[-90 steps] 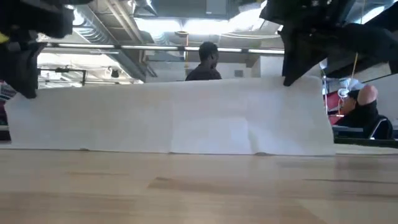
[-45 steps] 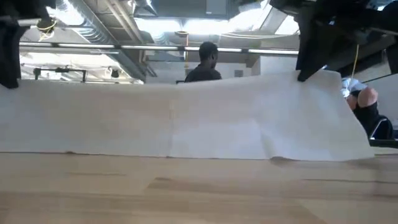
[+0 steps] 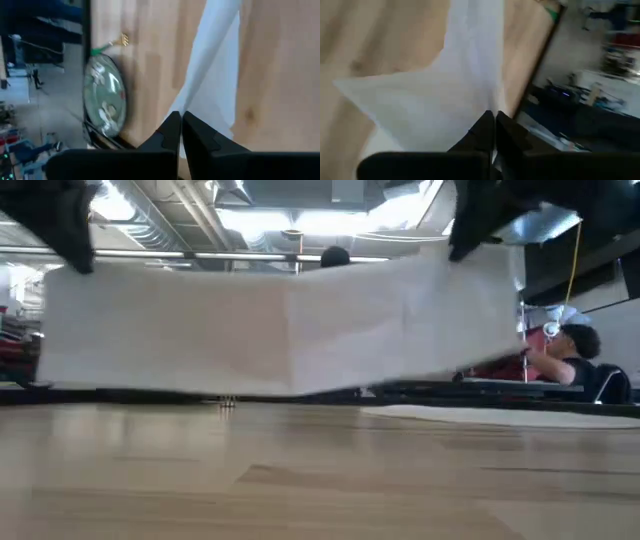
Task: Set table place
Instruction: Fold the white table napkin
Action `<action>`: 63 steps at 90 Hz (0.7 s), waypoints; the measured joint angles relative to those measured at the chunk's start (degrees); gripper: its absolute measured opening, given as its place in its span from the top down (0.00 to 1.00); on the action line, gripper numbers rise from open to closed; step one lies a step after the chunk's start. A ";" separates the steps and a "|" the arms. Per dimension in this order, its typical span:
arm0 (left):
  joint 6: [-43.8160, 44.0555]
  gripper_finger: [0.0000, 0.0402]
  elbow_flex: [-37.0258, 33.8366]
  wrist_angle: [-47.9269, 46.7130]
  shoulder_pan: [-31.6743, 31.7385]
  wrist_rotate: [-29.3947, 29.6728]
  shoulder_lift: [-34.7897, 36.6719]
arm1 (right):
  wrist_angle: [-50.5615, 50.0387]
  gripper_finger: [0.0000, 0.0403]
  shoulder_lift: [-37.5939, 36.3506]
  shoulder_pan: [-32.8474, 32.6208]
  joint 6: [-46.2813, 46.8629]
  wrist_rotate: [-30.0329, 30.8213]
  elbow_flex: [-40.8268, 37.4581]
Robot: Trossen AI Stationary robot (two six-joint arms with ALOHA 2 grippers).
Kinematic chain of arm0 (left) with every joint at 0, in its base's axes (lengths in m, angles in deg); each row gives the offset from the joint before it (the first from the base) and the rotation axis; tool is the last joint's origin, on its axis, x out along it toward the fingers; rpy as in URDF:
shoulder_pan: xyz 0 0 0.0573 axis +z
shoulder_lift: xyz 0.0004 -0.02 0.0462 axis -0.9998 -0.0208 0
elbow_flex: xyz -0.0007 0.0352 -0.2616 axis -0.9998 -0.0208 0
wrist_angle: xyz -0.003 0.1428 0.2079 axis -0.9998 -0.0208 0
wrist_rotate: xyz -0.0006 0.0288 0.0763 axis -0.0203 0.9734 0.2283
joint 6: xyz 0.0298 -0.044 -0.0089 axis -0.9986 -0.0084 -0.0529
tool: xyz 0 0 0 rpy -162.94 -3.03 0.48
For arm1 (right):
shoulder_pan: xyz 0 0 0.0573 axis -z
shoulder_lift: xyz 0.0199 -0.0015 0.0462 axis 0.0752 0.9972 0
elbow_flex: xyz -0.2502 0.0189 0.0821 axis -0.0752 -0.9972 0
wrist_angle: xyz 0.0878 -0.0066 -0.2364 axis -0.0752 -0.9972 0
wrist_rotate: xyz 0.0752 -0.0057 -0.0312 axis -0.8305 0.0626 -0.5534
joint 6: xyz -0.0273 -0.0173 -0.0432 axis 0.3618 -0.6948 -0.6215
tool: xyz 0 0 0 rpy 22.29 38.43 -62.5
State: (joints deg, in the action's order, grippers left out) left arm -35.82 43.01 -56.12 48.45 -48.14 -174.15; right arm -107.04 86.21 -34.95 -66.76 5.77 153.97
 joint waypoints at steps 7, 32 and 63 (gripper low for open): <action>-1.36 1.00 0.02 -0.01 1.29 2.93 1.77 | -3.33 1.00 0.00 0.01 0.00 3.04 2.11; -5.83 1.00 -0.16 0.13 4.57 5.78 1.19 | -6.96 1.00 -0.07 -0.10 -0.96 6.36 2.52; 2.87 1.00 -6.38 1.18 0.87 2.86 -5.28 | -4.02 1.00 -0.04 -2.15 -0.67 2.45 -4.73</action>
State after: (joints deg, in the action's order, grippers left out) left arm -32.95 36.63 -54.94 49.32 -45.28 -179.44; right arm -111.06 86.16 -37.10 -67.43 8.22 149.24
